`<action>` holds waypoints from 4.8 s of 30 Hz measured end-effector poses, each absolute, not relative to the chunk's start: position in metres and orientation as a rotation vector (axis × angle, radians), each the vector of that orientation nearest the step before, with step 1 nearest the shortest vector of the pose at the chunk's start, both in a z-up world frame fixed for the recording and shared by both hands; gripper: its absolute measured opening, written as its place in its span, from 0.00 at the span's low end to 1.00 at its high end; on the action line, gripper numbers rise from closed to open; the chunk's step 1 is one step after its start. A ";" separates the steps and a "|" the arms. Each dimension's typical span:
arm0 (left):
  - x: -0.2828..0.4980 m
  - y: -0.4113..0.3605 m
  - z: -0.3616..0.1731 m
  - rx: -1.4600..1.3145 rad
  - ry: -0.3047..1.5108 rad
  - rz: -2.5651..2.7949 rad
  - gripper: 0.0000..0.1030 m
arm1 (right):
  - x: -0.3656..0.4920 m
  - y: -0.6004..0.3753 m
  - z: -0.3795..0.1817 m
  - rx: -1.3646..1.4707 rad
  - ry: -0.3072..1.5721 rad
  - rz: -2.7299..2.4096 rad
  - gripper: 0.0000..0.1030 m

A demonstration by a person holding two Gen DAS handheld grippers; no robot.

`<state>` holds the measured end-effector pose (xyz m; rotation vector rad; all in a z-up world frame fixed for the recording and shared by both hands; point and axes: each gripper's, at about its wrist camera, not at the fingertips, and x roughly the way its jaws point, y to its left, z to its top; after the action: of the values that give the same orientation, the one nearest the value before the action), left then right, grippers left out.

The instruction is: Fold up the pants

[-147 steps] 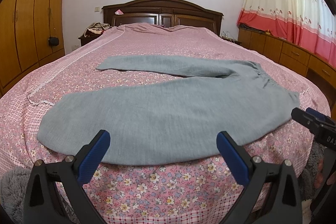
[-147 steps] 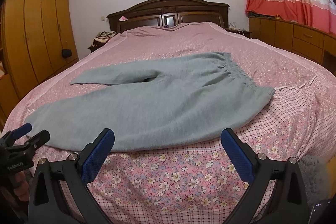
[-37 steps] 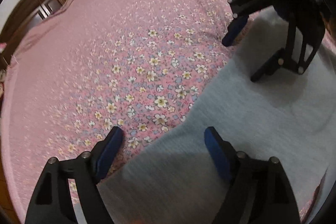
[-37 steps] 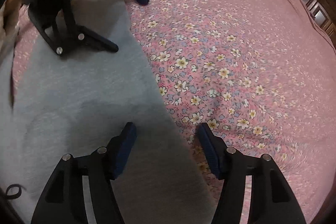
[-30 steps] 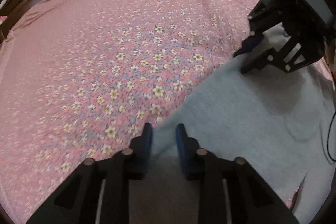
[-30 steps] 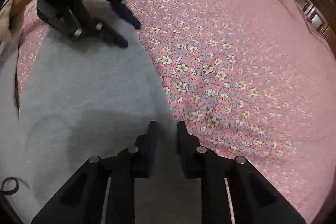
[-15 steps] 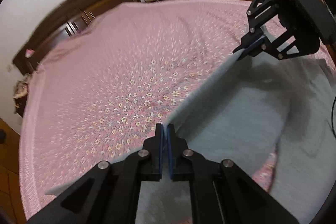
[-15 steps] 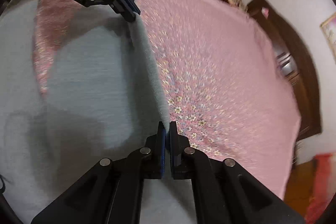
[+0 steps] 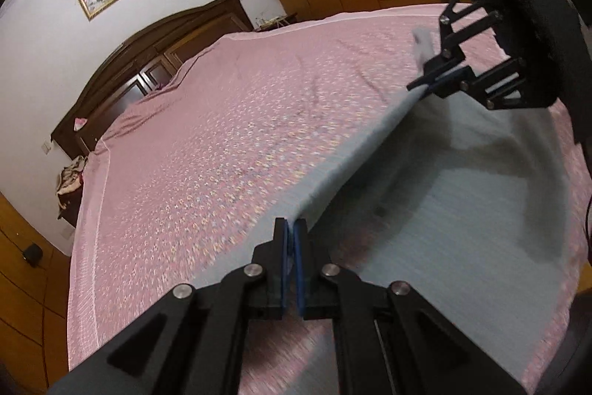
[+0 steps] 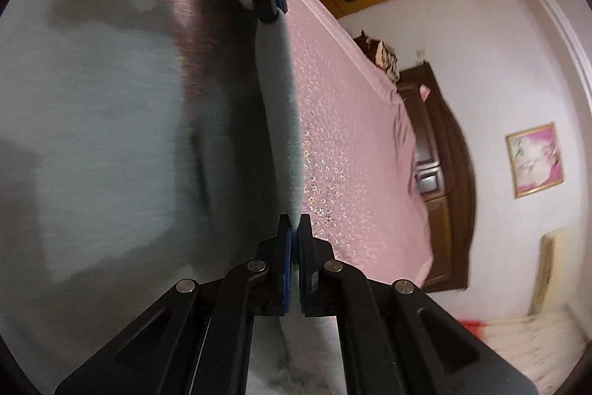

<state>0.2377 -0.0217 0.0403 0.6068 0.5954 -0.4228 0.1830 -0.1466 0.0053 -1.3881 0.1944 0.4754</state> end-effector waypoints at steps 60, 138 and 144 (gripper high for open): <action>0.062 -0.034 -0.023 0.206 0.875 -0.425 0.37 | 0.019 -0.170 -0.099 -1.468 0.195 0.570 0.04; 0.085 0.205 -0.011 -0.484 0.768 0.135 0.57 | 0.168 0.120 -0.031 -0.768 0.443 0.858 0.03; 0.078 0.210 -0.008 -0.518 0.737 0.137 0.57 | 0.163 0.105 -0.012 -0.655 0.421 0.932 0.03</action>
<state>0.0785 0.2105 -0.0076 -0.5178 0.7368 0.1369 0.1627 0.1049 -0.0120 -0.6547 0.4209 0.9325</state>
